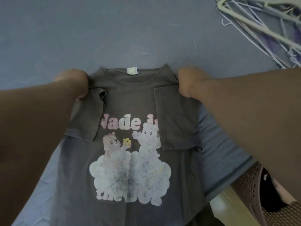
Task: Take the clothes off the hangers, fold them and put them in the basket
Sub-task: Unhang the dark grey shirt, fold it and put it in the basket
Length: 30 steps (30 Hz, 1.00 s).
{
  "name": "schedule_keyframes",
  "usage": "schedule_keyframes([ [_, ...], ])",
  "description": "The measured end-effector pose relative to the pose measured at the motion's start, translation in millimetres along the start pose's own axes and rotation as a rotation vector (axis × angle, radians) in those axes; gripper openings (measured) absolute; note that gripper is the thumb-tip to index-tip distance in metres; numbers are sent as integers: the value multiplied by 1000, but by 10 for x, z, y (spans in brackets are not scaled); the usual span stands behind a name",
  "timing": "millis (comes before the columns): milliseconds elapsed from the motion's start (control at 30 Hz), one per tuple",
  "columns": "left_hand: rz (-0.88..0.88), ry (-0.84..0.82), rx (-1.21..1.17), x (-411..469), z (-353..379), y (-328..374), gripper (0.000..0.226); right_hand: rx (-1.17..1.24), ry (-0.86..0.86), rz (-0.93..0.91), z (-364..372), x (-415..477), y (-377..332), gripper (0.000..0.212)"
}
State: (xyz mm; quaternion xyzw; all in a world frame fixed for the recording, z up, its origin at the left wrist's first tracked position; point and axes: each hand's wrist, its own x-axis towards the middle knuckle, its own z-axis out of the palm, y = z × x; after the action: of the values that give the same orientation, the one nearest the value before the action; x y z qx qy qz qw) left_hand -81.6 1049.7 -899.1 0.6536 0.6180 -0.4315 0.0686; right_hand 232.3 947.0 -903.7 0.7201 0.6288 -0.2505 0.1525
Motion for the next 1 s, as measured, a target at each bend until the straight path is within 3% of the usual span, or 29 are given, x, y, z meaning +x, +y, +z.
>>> schedule_keyframes([
  [100,12,112,-86,-84,-77,-117,36,59,60,15,-122,-61,12,35],
  [300,-67,538,-365,-124,-598,-280,14,-25,480,115,-549,174,39,32],
  [367,-97,595,-410,-124,-757,-301,6,-51,529,131,-684,238,54,36],
  [400,-115,595,-423,-122,-803,-298,13,-60,536,138,-720,245,60,36],
  [500,-91,524,-409,-201,-749,-298,29,-75,522,122,-680,157,49,32],
  [700,61,526,-453,-605,-308,-405,14,-11,415,-108,-307,-474,-42,23],
  [833,132,535,-468,-1014,364,-508,25,-38,320,-213,169,-1082,-104,26],
  [1000,217,406,-411,-1518,1406,-635,15,-124,170,-258,848,-1938,-295,32],
])
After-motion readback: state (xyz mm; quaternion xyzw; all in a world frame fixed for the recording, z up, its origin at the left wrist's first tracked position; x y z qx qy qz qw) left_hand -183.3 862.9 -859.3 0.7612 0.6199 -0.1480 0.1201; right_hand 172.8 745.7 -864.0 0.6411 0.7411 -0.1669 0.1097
